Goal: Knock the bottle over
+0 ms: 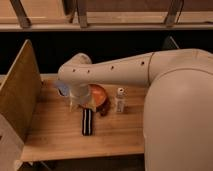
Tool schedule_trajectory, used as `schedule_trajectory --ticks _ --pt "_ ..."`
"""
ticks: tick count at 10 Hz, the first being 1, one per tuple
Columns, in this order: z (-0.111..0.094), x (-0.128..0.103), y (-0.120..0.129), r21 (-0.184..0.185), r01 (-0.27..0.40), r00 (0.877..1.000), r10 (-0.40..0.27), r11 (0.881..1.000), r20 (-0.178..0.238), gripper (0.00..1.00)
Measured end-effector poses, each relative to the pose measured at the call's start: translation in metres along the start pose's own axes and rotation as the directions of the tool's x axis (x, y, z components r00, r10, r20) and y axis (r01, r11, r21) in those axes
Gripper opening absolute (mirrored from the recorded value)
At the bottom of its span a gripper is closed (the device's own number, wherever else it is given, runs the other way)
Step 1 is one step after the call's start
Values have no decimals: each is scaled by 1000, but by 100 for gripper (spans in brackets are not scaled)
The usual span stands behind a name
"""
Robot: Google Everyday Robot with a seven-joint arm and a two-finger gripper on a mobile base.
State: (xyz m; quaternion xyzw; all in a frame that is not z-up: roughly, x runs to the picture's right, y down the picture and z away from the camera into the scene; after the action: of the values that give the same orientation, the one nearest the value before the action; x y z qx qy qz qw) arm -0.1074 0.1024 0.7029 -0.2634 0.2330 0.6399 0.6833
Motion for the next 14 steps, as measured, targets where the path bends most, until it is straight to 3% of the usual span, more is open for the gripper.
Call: schedule_trajectory --ticks 4,8,10,13,14 --pt "0 0 0 0 0 1000 0 1000 0 61" --pt "4 -4 -3 -10 -13 1000 13 1000 11 22" --pt "16 -14 -30 -29 -98 995 98 995 20 4" --pt "28 -23 -80 -28 -227 974 227 974 19 0" --pt "27 -23 -77 -31 -221 975 222 975 19 0"
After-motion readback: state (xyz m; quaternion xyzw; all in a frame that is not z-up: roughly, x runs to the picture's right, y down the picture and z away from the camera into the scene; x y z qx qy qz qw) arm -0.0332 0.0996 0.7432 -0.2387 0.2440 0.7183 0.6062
